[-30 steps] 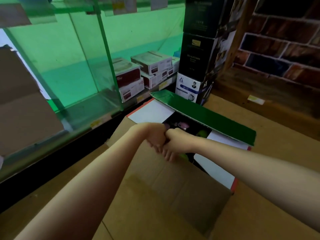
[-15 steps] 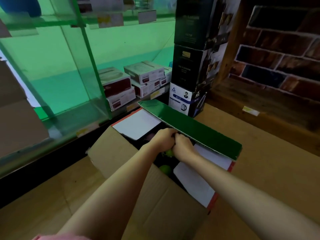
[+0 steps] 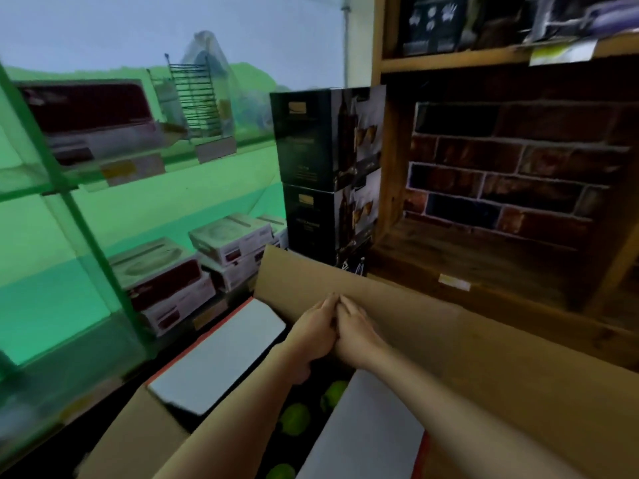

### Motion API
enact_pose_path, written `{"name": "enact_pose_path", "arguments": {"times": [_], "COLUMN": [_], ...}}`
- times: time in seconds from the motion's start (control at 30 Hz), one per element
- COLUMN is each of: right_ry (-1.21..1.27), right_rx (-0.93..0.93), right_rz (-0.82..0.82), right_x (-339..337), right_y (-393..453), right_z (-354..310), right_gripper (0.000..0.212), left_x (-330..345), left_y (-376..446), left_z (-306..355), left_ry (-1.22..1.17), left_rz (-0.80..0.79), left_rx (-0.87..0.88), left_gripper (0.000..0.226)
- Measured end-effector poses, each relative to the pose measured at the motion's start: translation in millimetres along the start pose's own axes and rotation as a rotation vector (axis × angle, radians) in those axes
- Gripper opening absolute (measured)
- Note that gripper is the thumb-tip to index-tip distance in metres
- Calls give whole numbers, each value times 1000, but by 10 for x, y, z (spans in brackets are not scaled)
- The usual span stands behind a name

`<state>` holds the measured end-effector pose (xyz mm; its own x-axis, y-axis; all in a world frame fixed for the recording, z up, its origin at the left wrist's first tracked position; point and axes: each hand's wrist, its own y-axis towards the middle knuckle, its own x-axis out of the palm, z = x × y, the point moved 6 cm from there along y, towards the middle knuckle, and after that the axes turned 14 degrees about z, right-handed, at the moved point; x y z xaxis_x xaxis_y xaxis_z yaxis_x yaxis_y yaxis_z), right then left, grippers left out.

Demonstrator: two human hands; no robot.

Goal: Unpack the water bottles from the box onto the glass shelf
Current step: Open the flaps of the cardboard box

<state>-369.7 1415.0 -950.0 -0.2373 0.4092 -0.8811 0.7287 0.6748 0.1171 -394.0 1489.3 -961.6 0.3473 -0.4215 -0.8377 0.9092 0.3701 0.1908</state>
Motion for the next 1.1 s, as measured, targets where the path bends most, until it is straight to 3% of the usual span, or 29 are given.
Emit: {"name": "enact_pose_path", "arguments": {"times": [0.13, 0.3, 0.5, 0.6, 0.67, 0.73, 0.8, 0.87, 0.93, 1.1], "right_ry": [-73, 87, 79, 175, 300, 400, 439, 419, 332, -57], "right_rx": [105, 224, 273, 295, 321, 310, 261, 211, 156, -42], "right_rz": [-77, -211, -228, -131, -20, 26, 44, 53, 16, -150], "right_x": [175, 522, 566, 446, 313, 214, 138, 106, 142, 321], "right_y": [222, 302, 328, 254, 146, 9, -132, -264, -366, -608], "right_z": [336, 627, 714, 688, 609, 510, 404, 313, 236, 37], "right_gripper": [65, 22, 27, 26, 28, 30, 28, 25, 22, 26], "left_x": [281, 622, 691, 625, 480, 287, 128, 175, 298, 295], "left_y": [278, 326, 384, 351, 261, 123, -46, -221, -432, -905], "left_z": [-65, -235, -317, -292, -311, -371, -468, -535, -529, -404], "left_ry": [177, 336, 303, 167, -99, -363, -441, -510, -523, -451], "left_rz": [-45, -193, -196, -205, -162, -30, 88, -29, -279, -573], "left_rx": [104, 139, 152, 111, 29, -73, -174, -299, -401, -376], "left_gripper": [54, 31, 34, 32, 29, 30, 31, 28, 25, 26]}}
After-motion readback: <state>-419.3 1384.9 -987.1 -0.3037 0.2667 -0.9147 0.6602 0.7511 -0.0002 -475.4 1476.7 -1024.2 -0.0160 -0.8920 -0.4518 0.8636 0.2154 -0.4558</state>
